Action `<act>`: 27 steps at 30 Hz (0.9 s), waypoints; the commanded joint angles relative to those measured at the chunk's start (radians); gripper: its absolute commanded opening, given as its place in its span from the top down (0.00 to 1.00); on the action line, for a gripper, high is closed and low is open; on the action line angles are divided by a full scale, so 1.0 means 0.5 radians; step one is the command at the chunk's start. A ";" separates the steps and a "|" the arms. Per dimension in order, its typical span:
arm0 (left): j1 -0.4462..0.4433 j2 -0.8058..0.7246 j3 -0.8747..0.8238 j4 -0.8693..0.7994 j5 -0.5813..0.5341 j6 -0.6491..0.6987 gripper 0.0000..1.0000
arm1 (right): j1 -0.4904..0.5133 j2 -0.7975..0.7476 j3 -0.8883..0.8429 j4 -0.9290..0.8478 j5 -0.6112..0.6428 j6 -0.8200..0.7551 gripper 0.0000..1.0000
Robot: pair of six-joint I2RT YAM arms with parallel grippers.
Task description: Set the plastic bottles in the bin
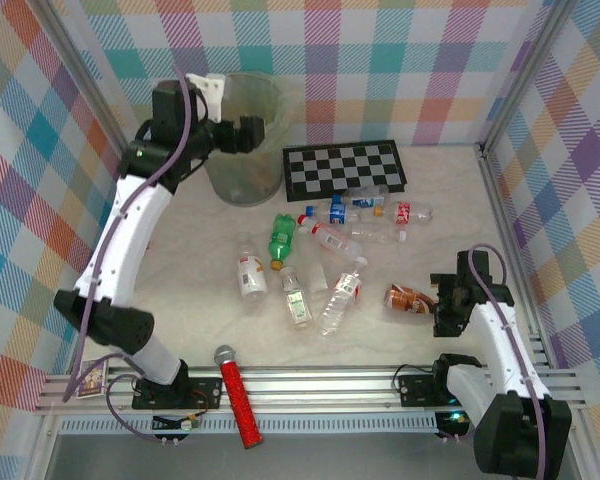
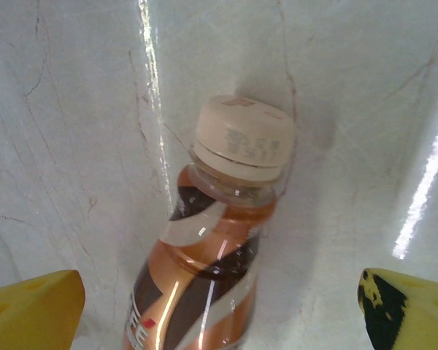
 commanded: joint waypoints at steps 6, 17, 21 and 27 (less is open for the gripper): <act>-0.182 -0.529 -0.831 0.152 -0.092 -0.060 0.04 | -0.069 0.258 0.025 0.266 -0.126 -0.066 0.05; -0.226 -0.854 -1.765 0.508 0.182 -0.515 0.04 | -0.084 0.564 0.037 0.354 -0.115 -0.052 0.10; -0.231 -0.930 -1.891 0.486 0.088 -0.497 0.02 | -0.088 0.626 0.069 0.339 -0.081 -0.071 0.15; -0.236 -1.007 -1.957 0.500 0.072 -0.520 0.02 | -0.092 0.763 0.114 0.320 -0.090 -0.098 0.27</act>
